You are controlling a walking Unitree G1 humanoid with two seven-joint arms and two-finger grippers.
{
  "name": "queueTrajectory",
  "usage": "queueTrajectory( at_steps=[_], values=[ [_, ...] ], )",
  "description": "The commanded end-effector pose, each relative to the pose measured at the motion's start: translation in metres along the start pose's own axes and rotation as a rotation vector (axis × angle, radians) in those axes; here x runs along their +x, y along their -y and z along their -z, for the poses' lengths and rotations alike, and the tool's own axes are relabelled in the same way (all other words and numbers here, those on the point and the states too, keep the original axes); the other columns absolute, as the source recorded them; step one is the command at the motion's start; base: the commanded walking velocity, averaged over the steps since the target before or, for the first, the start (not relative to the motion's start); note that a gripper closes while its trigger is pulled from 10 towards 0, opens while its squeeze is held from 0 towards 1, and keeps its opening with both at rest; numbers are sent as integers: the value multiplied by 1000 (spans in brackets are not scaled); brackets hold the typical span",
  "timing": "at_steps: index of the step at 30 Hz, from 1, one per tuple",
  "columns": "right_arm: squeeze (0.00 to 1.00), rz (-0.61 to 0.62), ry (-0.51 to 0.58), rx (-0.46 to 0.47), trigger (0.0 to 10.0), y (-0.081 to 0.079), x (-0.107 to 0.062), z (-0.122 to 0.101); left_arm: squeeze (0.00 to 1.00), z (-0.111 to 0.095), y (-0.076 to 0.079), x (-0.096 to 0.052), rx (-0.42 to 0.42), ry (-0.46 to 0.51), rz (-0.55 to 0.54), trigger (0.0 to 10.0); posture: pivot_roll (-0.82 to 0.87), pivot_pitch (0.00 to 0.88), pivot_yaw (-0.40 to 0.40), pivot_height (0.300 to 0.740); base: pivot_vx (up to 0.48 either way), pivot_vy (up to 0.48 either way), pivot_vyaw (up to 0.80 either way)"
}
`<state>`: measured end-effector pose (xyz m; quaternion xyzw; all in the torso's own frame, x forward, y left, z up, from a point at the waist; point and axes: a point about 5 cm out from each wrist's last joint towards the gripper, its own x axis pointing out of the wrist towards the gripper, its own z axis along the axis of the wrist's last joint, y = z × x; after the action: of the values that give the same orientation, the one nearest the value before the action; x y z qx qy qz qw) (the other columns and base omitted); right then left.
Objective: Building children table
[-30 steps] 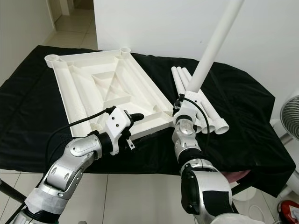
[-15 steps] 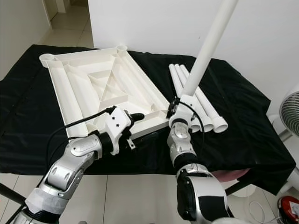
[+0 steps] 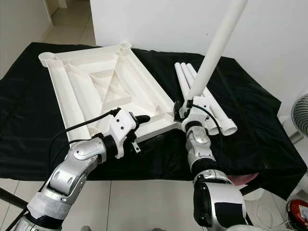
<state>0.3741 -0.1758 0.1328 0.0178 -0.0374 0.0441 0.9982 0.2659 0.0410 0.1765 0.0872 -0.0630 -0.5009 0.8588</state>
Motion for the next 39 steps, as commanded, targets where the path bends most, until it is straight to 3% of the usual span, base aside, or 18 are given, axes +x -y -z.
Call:
queueTrajectory(
  at_steps=[1,12,16,17,21,28,34,39],
  values=[
    [0,-52,-8,-37,10000,5,1,-2,0,4,3,2,-8,-8,-12,10000,-40,0,-66,740,0,0,0],
    [0,-312,-122,-146,10000,18,-1,-4,0,6,5,5,-8,-12,2,10000,-41,0,-65,740,0,0,0],
    [0,-354,-143,-146,10000,20,-2,-3,0,6,5,5,-7,-12,4,10000,-41,0,-65,740,0,0,0],
    [0,-470,-188,-142,10000,20,-7,1,0,6,5,5,-3,-10,3,10000,-40,0,-66,740,0,0,0],
    [0,-517,-204,-133,10000,20,-10,2,0,5,5,5,-3,-9,2,10000,-40,0,-67,740,0,0,0],
    [0,-750,-230,-82,10000,11,-21,7,0,5,1,5,15,-10,0,10000,-42,0,-74,740,0,0,0],
    [0,-824,-235,-47,10000,2,-25,12,0,5,-3,6,30,-11,0,10000,-42,0,-79,740,0,0,0],
    [0,-914,-233,1,10000,-15,-32,20,0,6,-8,7,49,-11,1,10000,-47,0,-84,740,0,0,0]
  ],
)
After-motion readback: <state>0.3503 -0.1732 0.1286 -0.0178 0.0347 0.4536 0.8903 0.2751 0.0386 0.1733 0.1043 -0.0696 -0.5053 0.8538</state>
